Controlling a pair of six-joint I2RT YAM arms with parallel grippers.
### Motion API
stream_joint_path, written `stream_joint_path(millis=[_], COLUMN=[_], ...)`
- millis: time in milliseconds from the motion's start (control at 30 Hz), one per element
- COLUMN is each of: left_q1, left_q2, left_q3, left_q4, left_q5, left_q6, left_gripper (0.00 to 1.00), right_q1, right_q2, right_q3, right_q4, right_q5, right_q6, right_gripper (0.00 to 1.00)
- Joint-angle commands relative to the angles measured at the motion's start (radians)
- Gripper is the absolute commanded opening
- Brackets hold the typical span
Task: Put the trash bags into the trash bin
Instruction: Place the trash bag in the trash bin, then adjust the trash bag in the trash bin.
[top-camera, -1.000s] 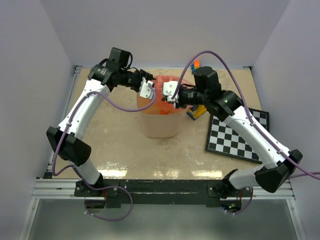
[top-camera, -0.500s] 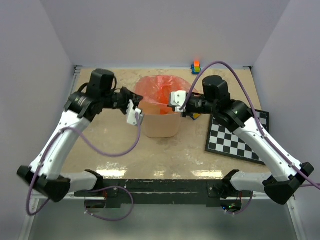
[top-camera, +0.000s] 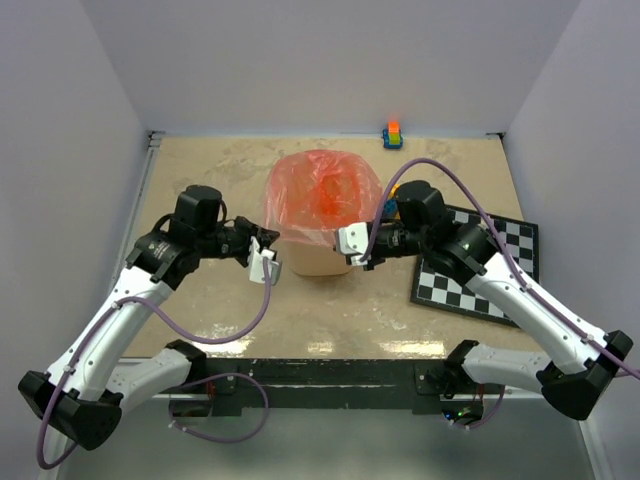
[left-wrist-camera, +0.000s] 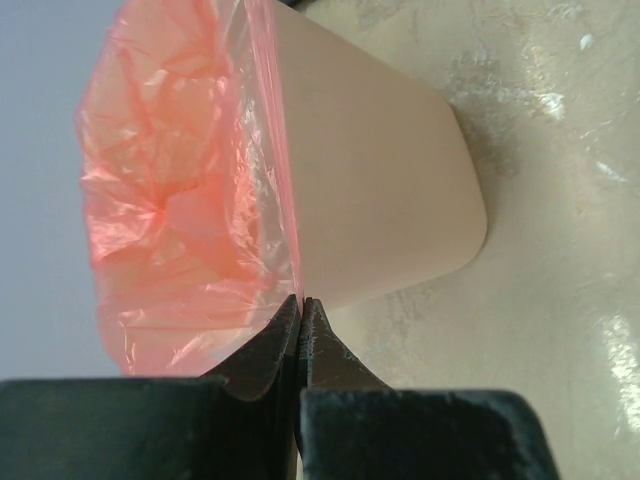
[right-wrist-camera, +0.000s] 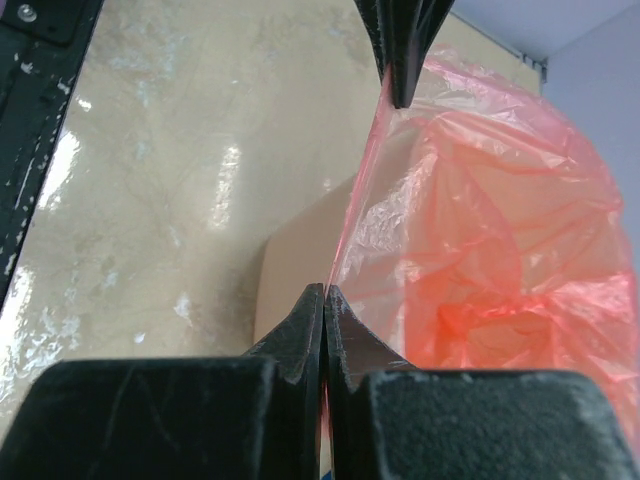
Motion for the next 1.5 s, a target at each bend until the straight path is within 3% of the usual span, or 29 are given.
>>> stream_joint_path(millis=[0,233,400,500,633,767,867,967,1100,1167,1267,1467], left_q1=[0.020,0.022,0.020,0.020,0.022,0.022,0.022,0.020,0.020,0.020,0.020,0.022], left_q2=[-0.068,-0.108,-0.075,-0.061,-0.084,-0.107,-0.108,-0.102,-0.093,-0.093,-0.102,-0.121], left_q3=[-0.141,-0.392,-0.479,-0.514,-0.530,-0.536,-0.548,-0.558,-0.571,-0.579,-0.597,-0.613], left_q4=[0.082,0.384,0.594,0.677,0.728,0.743,0.754,0.822,0.860,0.877,0.888,0.886], left_q5=[-0.103,-0.150,-0.176,-0.186,-0.187,-0.183,-0.179,-0.169,-0.184,-0.201,-0.210,-0.219], left_q6=[-0.091,-0.234,-0.369,-0.417,-0.449,-0.473,-0.490,-0.527,-0.550,-0.552,-0.552,-0.567], left_gripper=[0.00,0.00,0.00,0.00,0.00,0.00,0.00,0.00,0.00,0.00,0.00,0.00], right_q1=[-0.003,-0.003,-0.003,-0.003,-0.027,-0.044,-0.047,-0.067,-0.069,-0.069,-0.067,-0.069], right_q2=[-0.082,-0.049,0.013,0.046,-0.005,-0.114,-0.031,0.117,0.383,0.524,0.689,0.748], right_q3=[-0.091,-0.222,-0.242,-0.210,-0.091,0.115,0.284,0.416,0.618,0.727,0.867,0.817], right_q4=[-0.051,0.088,0.165,0.115,-0.112,-0.347,-0.392,-0.259,-0.211,-0.267,-0.410,-0.462], right_q5=[0.021,0.058,0.070,0.094,0.099,0.117,0.166,0.153,0.084,0.068,0.071,0.119], right_q6=[-0.030,0.031,0.057,0.045,0.010,-0.016,-0.023,0.042,0.019,-0.036,-0.140,-0.245], right_gripper=[0.00,0.00,0.00,0.12,0.47,0.59,0.57,0.52,0.32,0.20,0.11,0.05])
